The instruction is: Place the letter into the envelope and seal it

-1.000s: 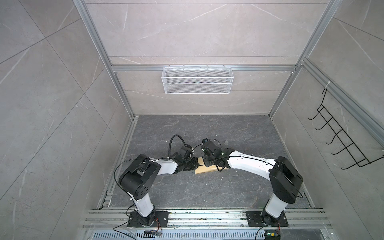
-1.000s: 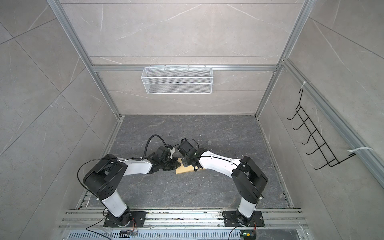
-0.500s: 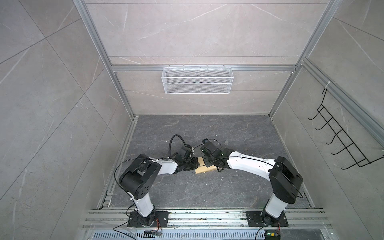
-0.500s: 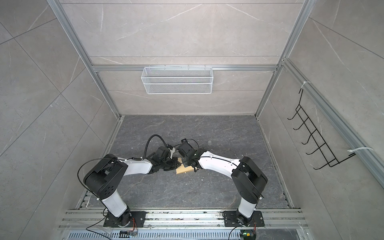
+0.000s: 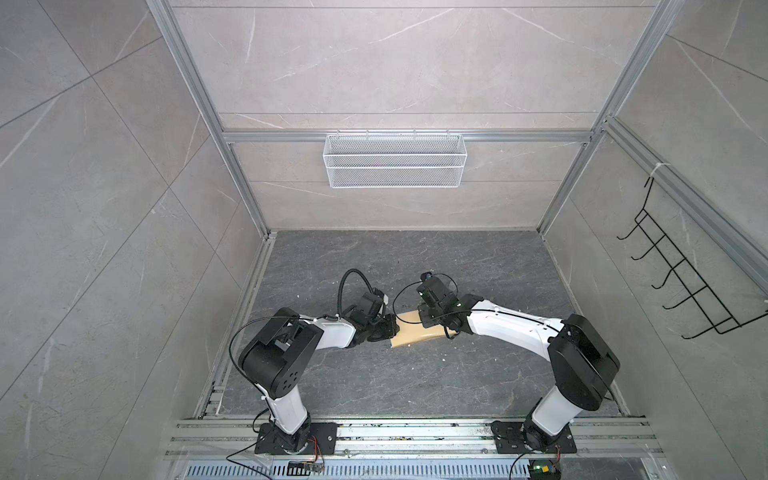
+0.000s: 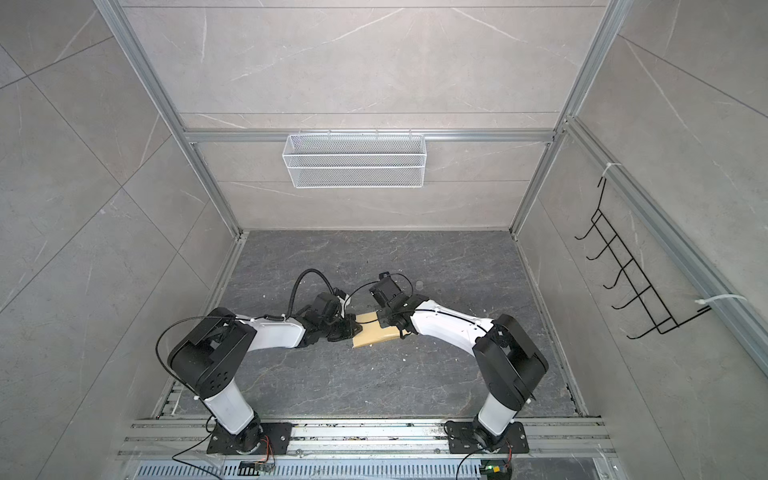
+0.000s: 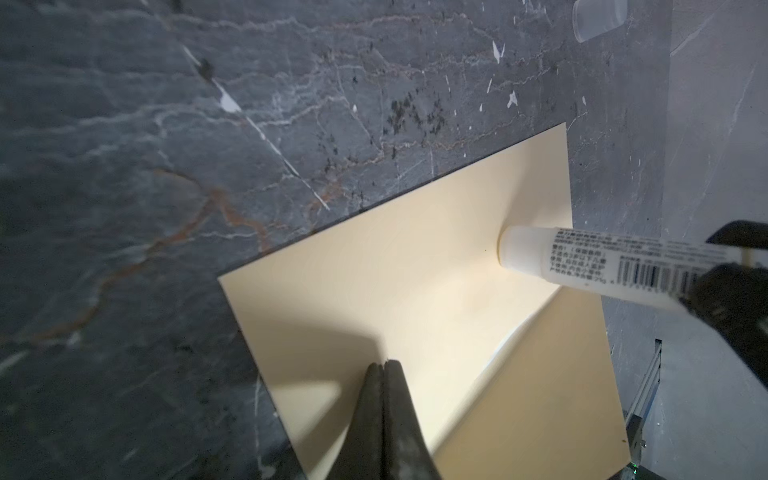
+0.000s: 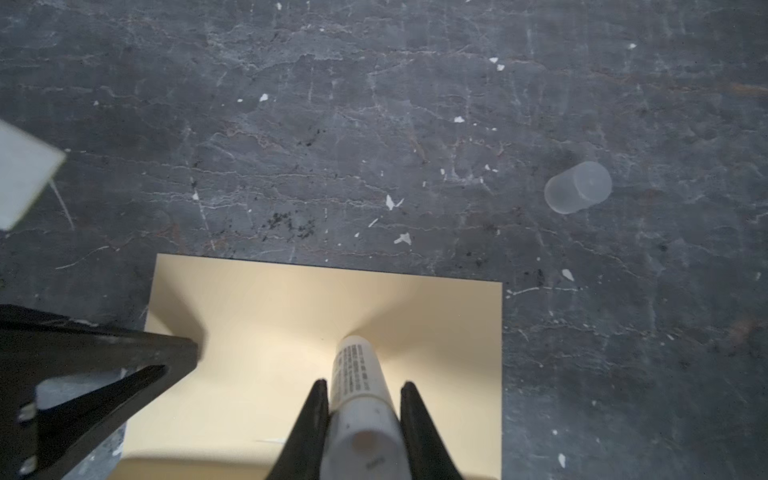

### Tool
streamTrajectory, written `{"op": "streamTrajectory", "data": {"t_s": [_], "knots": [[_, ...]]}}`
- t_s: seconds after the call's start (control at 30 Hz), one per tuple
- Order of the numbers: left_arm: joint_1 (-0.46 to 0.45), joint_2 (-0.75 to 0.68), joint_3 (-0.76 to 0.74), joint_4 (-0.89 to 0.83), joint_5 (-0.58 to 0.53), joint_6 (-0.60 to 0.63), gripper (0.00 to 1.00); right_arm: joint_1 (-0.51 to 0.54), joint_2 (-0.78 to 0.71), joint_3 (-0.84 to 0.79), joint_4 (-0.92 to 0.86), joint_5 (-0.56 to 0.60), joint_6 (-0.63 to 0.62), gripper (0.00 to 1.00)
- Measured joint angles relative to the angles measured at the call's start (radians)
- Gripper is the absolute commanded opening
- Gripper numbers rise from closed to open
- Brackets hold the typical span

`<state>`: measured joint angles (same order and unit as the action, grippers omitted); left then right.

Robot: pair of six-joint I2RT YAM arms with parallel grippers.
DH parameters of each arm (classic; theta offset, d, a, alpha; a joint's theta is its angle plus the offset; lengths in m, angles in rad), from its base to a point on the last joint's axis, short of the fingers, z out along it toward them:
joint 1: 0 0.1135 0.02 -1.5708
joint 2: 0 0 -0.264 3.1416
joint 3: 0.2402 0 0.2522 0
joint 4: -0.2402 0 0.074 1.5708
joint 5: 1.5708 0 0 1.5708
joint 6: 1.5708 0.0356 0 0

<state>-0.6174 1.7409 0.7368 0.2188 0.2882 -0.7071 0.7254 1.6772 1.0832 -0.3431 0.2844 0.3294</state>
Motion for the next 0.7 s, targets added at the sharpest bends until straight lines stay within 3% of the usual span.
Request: {"op": "streamTrajectory", "data": {"t_s": [0.33,0.7], "knots": [[0.000,0.000,0.000,0.000,0.000,0.000,0.00,-0.042,-0.026,-0.004,-0.022,-0.040,0.000,0.00],[0.000,0.000,0.000,0.000,0.000,0.000,0.00,-0.063,-0.305,-0.059,0.018,-0.126,0.023,0.00]]}}
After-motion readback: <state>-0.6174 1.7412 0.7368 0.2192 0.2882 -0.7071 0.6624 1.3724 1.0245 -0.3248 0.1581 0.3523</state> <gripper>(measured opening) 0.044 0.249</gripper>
